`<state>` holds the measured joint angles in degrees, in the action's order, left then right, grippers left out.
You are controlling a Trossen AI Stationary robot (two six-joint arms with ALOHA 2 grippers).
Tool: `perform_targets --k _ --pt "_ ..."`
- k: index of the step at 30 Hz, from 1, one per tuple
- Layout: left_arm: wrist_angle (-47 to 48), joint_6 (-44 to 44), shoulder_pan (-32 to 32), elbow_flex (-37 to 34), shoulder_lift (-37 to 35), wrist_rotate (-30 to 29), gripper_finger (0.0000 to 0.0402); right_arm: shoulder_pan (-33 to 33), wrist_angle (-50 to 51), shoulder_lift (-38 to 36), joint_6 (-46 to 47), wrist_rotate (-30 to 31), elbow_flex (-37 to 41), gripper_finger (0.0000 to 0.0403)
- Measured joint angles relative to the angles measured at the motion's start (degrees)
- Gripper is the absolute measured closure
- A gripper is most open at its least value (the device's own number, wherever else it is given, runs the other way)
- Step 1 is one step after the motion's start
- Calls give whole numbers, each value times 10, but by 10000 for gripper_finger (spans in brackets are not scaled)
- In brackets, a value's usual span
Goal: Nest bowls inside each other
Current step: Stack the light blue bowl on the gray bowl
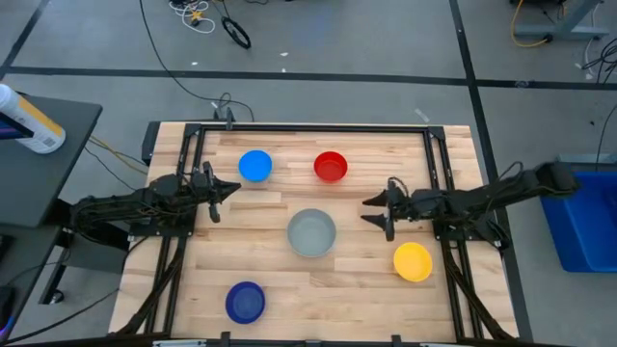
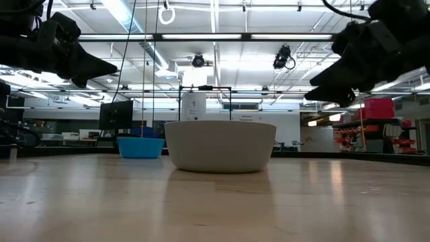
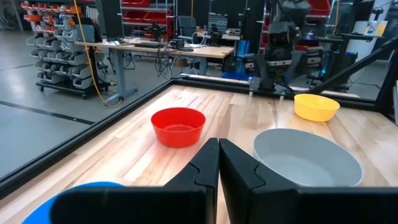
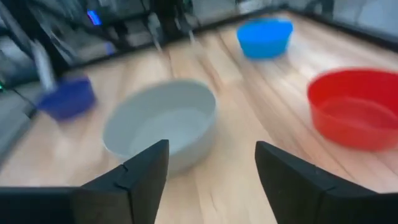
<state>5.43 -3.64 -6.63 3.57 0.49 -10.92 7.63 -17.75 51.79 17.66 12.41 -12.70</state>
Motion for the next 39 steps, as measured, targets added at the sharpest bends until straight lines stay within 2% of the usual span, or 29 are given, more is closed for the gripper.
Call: perform_targets --k 4,11,15,21,28,34,39 --pt "1 5 0 0 0 0 385 27 167 0 0 39 -84 168" --pt "2 5 0 0 0 0 385 79 321 -2 25 43 -180 161" --pt "2 5 0 0 0 0 385 89 367 1 50 55 -200 158" --pt "2 4 0 0 0 0 385 51 337 44 23 55 -200 160" --pt "2 5 0 0 0 0 385 -11 159 131 -73 11 -200 153" --pt "2 5 0 0 0 0 385 -67 28 201 -111 -47 -200 157" --pt "2 4 0 0 0 0 385 -93 16 251 -138 -66 -232 154"
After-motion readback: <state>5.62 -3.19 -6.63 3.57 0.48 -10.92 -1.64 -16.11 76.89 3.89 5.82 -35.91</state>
